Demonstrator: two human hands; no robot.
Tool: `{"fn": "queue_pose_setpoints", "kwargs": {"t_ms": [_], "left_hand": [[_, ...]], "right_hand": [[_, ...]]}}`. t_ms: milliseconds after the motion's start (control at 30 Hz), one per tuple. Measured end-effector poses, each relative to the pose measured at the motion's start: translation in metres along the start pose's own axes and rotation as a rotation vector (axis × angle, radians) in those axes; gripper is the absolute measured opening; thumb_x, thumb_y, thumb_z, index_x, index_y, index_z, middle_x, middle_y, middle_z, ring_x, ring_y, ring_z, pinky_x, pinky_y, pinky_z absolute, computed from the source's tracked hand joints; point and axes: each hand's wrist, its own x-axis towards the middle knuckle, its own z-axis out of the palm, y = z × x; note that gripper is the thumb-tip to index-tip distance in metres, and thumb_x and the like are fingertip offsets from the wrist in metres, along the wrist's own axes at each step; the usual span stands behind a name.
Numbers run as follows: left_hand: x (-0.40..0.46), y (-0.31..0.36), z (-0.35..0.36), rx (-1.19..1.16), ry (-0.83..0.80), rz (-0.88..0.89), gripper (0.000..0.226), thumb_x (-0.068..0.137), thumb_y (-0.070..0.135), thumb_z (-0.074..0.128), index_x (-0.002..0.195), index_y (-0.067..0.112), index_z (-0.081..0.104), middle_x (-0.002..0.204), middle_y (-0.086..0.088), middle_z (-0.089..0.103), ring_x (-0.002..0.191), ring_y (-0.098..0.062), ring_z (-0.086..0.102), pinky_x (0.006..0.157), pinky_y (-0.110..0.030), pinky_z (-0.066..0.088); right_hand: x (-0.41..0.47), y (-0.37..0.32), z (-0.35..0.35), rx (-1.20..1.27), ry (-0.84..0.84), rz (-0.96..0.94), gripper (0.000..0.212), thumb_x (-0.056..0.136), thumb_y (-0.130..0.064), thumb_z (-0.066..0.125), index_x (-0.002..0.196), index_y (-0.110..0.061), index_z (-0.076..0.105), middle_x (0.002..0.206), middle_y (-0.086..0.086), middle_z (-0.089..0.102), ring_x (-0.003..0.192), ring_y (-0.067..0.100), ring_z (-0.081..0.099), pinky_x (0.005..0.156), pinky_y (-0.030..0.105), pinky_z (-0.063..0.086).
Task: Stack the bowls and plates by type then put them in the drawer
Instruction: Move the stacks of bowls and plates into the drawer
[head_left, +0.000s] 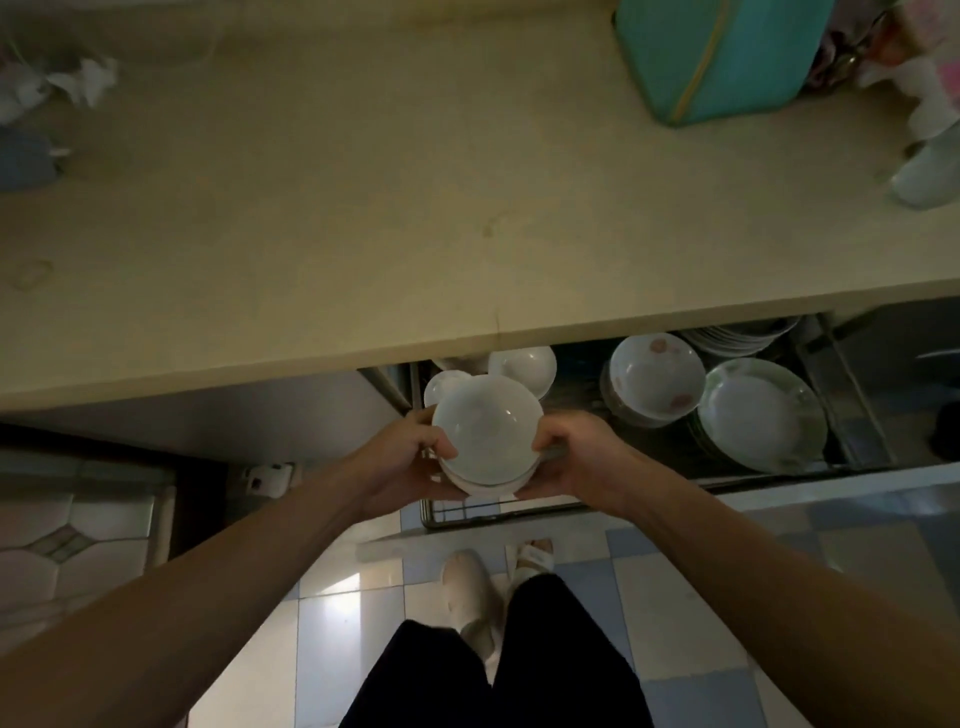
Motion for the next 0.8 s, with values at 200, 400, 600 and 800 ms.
{"fn": "queue_pose_setpoints", "kwargs": {"t_ms": [200,400,600,800], "left_hand": [[0.036,-0.021,-0.003,0.006,-0.016,-0.066,0.068,0.086,-0.012,0.052,0.143,0.025,0.046,0.138,-0.017,0.044,0.123,-0.045,0.052,0.095,-0.057,0.055],[0.086,-0.034,-0.005,-0.040,0.049,-0.106,0.072,0.079,-0.017,0.056,0.135,0.028,0.051,0.137,-0.014,0.043,0.122,-0.040,0.050,0.089,-0.049,0.059],[0.128,-0.047,-0.010,-0.142,0.097,-0.133,0.079,0.080,-0.020,0.049,0.144,0.025,0.045,0.141,-0.015,0.041,0.126,-0.043,0.047,0.098,-0.055,0.054],[0.145,-0.055,-0.019,-0.204,0.180,-0.114,0.080,0.081,-0.017,0.046,0.147,0.028,0.045,0.141,-0.016,0.039,0.127,-0.045,0.045,0.098,-0.055,0.053]], "right_hand": [[0.040,0.009,-0.027,-0.096,-0.032,0.093,0.042,0.084,-0.005,0.060,0.124,-0.013,0.060,0.130,0.018,0.055,0.113,0.040,0.061,0.077,0.045,0.063],[0.096,0.013,-0.053,-0.192,-0.079,0.186,0.041,0.079,-0.003,0.063,0.112,-0.027,0.064,0.126,0.010,0.057,0.114,0.035,0.058,0.073,0.041,0.064],[0.145,0.025,-0.075,-0.161,-0.097,0.278,0.048,0.074,-0.001,0.062,0.112,-0.029,0.064,0.125,0.014,0.053,0.113,0.040,0.057,0.074,0.046,0.063],[0.177,0.039,-0.067,-0.188,-0.061,0.270,0.051,0.077,0.003,0.056,0.116,-0.029,0.063,0.125,0.016,0.054,0.109,0.037,0.057,0.068,0.042,0.061]]}}
